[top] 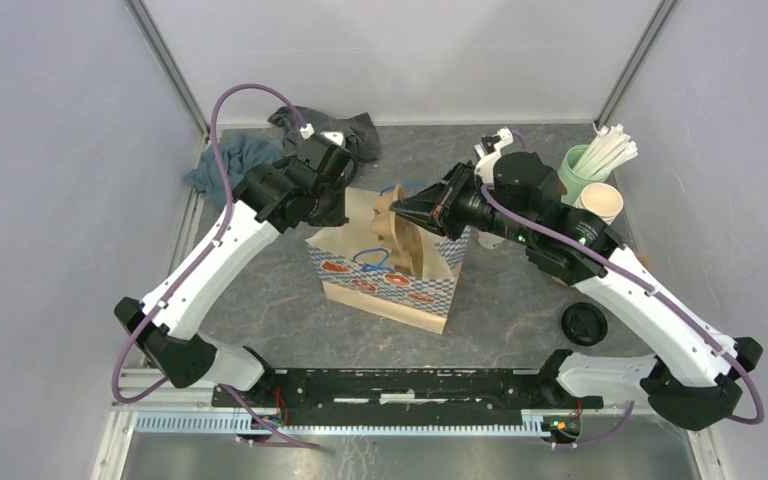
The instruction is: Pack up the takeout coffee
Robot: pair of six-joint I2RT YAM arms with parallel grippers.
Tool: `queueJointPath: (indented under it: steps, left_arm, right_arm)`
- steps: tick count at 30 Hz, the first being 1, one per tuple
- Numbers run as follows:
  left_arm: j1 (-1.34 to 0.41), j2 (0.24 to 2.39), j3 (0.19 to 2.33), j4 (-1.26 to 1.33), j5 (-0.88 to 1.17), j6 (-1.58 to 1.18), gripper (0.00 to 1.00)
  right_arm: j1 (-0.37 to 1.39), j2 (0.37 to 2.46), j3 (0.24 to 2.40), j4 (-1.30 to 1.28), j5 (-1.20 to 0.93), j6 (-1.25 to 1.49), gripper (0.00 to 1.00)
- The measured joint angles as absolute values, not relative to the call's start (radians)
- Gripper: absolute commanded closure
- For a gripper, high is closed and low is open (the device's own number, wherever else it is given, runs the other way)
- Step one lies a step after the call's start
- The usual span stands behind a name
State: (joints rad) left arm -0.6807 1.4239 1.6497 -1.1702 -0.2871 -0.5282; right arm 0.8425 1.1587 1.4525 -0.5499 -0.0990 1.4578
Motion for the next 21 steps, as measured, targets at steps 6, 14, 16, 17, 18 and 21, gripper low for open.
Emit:
queueJointPath:
  steps: [6,14,16,17,18,21]
  left_arm:
    - [-0.68,1.396,1.625,-1.134,-0.29,-0.507,0.95]
    - [-0.68,1.223,1.492,-1.034,-0.282,-0.553,0.98]
    - [-0.68,1.172,1.452,-1.013,-0.281,-0.588,0.98]
    - [-0.68,1.151,1.435,-1.003,-0.281,-0.604,0.98]
    - [-0.68,1.134,1.421,-0.995,-0.28,-0.62,0.98]
    - [-0.68,1.082,1.36,-0.949,-0.273,-0.67,0.98]
  right_arm:
    - [0.865,1.209,1.532,-0.663,-0.067,1.395,1.0]
    - [0.93,1.333,1.692,-0.82,0.055,1.29,1.0]
    - [0.945,1.362,1.699,-0.848,0.085,1.275,1.0]
    - [0.956,1.377,1.697,-0.862,0.098,1.268,1.0]
    - [0.963,1.385,1.69,-0.867,0.106,1.266,1.0]
    - [0.983,1.4,1.646,-0.891,0.13,1.262,1.0]
